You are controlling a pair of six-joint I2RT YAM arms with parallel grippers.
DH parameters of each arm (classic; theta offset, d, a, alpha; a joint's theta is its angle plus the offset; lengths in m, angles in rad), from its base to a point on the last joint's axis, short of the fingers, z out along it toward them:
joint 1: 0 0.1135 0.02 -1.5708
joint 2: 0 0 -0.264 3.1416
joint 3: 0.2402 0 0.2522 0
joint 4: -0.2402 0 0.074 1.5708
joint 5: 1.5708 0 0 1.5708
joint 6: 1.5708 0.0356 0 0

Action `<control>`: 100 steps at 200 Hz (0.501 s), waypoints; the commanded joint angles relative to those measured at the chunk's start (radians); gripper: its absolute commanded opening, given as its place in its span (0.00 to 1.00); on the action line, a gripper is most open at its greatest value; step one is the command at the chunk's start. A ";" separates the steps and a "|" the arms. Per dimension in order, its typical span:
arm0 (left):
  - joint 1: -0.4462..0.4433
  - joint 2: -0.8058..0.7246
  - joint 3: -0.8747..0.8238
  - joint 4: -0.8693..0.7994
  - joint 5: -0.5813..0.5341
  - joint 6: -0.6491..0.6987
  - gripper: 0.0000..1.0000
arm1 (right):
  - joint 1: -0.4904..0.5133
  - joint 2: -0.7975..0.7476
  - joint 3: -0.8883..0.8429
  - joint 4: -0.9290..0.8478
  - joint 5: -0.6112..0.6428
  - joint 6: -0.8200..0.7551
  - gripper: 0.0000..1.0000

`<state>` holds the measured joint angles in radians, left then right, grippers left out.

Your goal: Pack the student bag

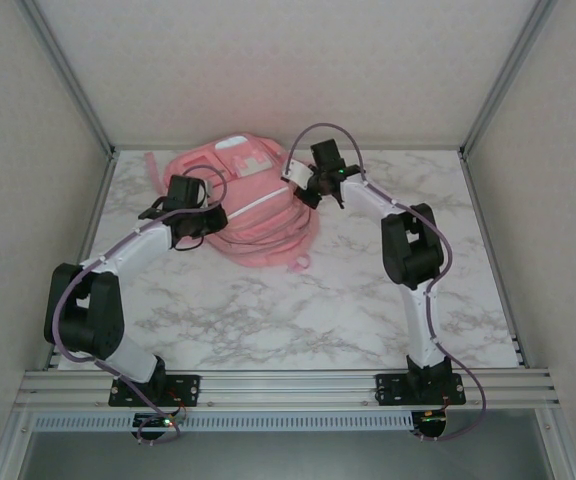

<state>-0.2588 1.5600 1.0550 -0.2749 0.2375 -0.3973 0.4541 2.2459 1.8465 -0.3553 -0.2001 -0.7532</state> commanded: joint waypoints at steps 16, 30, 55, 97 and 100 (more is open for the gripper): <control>0.044 -0.008 -0.007 -0.176 -0.074 0.039 0.00 | -0.076 0.005 0.083 0.090 0.234 0.167 0.21; 0.044 -0.010 -0.006 -0.173 -0.061 0.031 0.00 | -0.078 -0.015 0.069 0.096 0.232 0.192 0.33; 0.043 -0.013 0.000 -0.171 -0.032 0.015 0.07 | -0.082 -0.073 0.017 0.118 0.224 0.239 0.49; 0.041 -0.077 -0.002 -0.172 -0.066 -0.007 0.56 | -0.093 -0.261 -0.229 0.175 0.272 0.326 0.55; 0.041 -0.086 -0.005 -0.170 -0.077 -0.010 0.59 | -0.093 -0.279 -0.253 0.181 0.283 0.333 0.55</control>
<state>-0.2253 1.5539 1.0550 -0.3771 0.2222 -0.4000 0.3462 2.1284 1.7439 -0.2420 0.0101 -0.5110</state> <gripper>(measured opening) 0.440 0.541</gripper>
